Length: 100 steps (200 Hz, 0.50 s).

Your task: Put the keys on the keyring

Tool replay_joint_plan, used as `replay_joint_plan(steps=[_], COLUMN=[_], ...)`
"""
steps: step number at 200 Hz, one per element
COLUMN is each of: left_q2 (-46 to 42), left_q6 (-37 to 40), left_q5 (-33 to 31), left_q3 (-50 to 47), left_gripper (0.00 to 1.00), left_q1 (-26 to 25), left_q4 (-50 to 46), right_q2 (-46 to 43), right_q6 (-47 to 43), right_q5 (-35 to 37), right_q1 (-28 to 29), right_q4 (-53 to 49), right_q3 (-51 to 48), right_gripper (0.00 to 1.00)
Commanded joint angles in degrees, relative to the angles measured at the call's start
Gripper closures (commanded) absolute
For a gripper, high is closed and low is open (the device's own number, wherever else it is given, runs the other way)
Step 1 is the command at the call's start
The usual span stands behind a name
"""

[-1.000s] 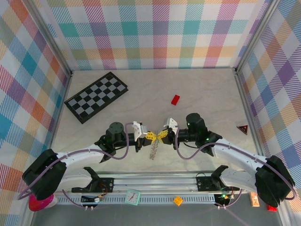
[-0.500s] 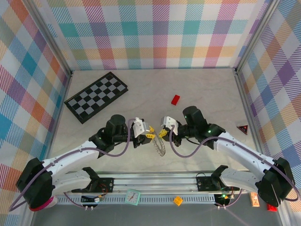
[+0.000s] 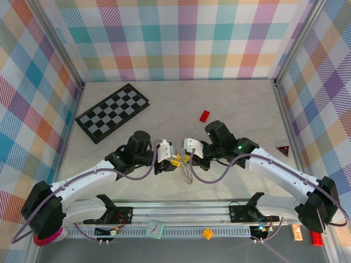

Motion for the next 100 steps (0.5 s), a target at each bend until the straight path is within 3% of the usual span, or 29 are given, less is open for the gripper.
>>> replay_joint_plan(steps=[1, 90, 100], left_q2=[0.71, 0.05, -0.13], left_q6=[0.95, 1.69, 1.68], left_q5=[2.52, 0.53, 0.48], left_q3=[1.85, 1.35, 1.09], left_gripper=[0.77, 1.0, 1.0], left_q1=[-0.36, -0.38, -0.39], left_q4=[-0.33, 0.4, 0.52], right_q2=[0.75, 2.66, 1.65], right_q6=[-2.5, -2.69, -1.54], right_q5=[-0.42, 1.53, 1.94], right_q1=[1.12, 3.09, 3.04], right_q4=[-1.24, -4.27, -2.79], right_q3=[3.0, 5.4, 4.4], right_gripper=[1.0, 1.0, 0.85])
